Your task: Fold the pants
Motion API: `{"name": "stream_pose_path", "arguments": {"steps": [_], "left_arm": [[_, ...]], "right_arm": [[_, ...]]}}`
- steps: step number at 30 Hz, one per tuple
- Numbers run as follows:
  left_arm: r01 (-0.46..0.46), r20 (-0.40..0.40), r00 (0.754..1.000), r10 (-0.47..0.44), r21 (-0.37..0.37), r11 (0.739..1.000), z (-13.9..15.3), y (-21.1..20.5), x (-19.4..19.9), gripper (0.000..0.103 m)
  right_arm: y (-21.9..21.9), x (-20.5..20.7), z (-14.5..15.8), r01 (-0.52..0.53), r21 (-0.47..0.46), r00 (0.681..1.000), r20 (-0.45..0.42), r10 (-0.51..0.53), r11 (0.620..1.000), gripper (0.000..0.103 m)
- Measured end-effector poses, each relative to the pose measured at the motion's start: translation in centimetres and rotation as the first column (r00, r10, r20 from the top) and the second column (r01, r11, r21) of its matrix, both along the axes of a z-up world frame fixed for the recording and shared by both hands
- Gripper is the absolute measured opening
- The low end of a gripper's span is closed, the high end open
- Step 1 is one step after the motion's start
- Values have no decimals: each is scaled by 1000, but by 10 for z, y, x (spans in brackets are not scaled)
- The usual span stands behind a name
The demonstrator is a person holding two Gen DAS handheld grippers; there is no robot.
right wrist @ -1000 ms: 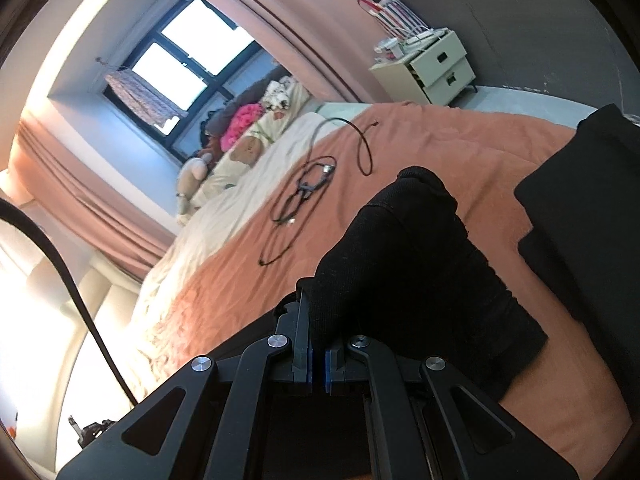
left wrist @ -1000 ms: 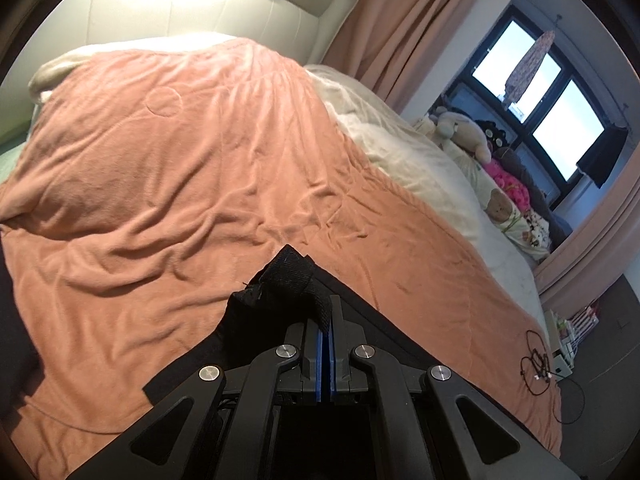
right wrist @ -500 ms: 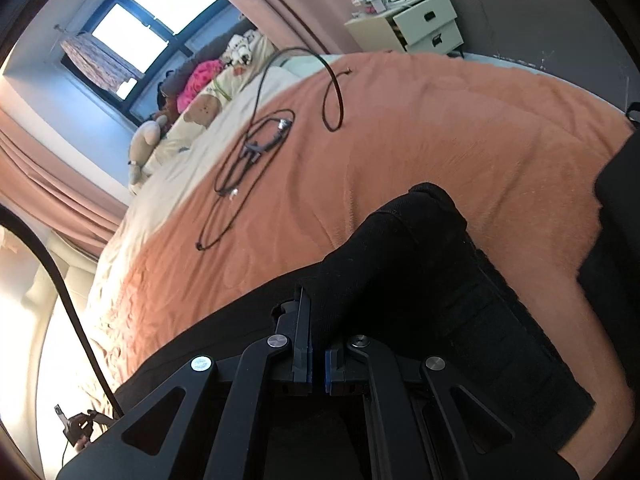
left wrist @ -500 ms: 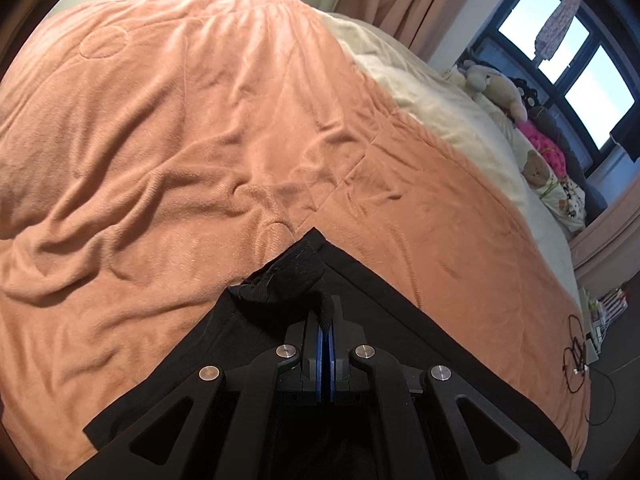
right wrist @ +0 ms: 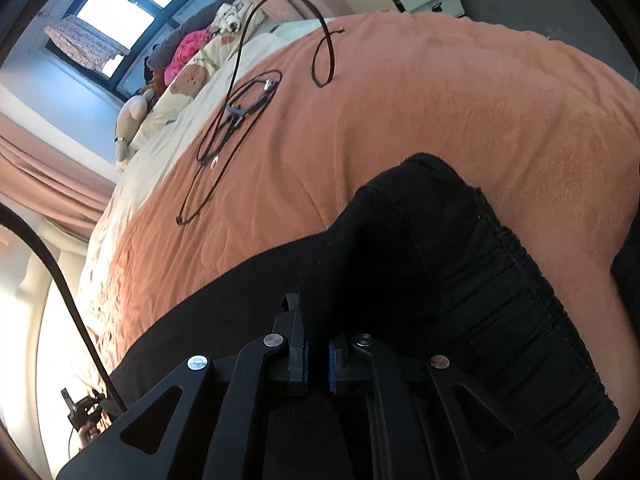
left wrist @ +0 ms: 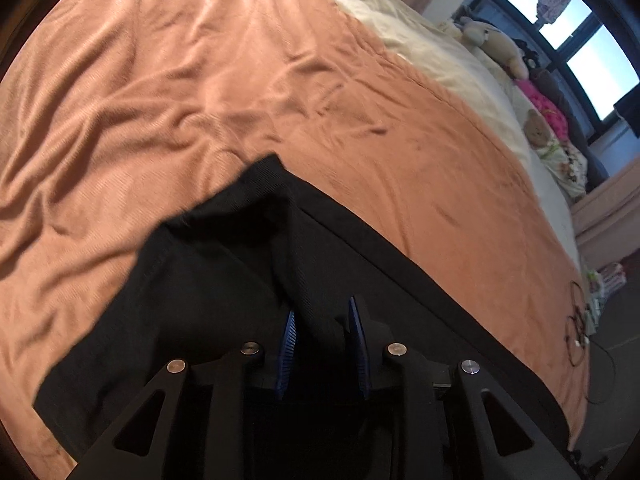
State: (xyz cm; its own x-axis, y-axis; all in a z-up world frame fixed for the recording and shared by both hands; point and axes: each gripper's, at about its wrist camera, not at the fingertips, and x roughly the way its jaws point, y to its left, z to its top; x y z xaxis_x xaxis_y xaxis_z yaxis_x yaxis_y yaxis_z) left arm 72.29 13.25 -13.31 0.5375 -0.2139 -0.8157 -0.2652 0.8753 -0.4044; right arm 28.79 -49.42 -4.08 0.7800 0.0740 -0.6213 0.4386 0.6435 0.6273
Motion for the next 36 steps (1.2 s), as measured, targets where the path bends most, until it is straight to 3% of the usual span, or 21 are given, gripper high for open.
{"name": "stream_pose_path", "arguments": {"steps": [3, 4, 5, 7, 9, 11, 16, 21, 28, 30, 32, 34, 36], "left_arm": [[44, 21, 999, -43, -11, 999, 4, -13, -4, 27], [69, 30, 997, -69, -18, 997, 5, -19, -3, 20], [80, 28, 996, -79, -4, 997, 5, -23, -2, 6], [88, 19, 996, -89, 39, 995, 7, -29, 2, 3], [70, 44, 996, -71, 23, 997, 13, -29, 4, 3], [58, 57, 997, -58, 9, 998, 16, -27, 10, 3], [19, 70, 997, -19, 5, 1000, 14, -26, 33, 2], [-3, 34, 999, 3, 10, 1000, 0, -30, 53, 2], [-29, -38, 999, 28, -3, 1000, -23, -29, 65, 8], [-28, -27, 999, 27, -35, 999, -19, -29, 62, 22], [-23, 8, 1000, 24, -58, 998, -9, -28, 57, 68], [-20, 60, 998, 24, -69, 997, 4, -27, 49, 78], [-1, 89, 996, 6, -59, 998, 16, -27, 42, 78]], "right_arm": [[0, -5, 3, -24, 7, 1000, 12, 24, 1000, 13], [2, -6, 7, -32, 2, 999, 11, 32, 999, 14], [0, -7, 6, -38, 1, 999, 11, 38, 999, 15], [-1, -3, 9, -52, -5, 999, 12, 52, 999, 15], [-3, 1, 14, -53, -39, 998, 15, 53, 998, 13], [-8, 1, 15, -32, -50, 999, 35, 34, 998, 4], [-25, 11, -6, 41, 34, 998, 40, -42, 999, 3], [-31, 31, -27, 81, 65, 996, 18, -82, 995, 2], [-31, 48, -27, 71, 85, 997, 14, -72, 994, 3], [-36, 46, -23, 51, 133, 997, 55, -58, 990, 17], [-39, 36, -19, 20, 171, 988, 149, -46, 985, 67], [-39, 21, -10, 31, 159, 976, 208, -64, 987, 82], [-37, 16, -5, 14, 164, 973, 227, -52, 986, 82]]}}
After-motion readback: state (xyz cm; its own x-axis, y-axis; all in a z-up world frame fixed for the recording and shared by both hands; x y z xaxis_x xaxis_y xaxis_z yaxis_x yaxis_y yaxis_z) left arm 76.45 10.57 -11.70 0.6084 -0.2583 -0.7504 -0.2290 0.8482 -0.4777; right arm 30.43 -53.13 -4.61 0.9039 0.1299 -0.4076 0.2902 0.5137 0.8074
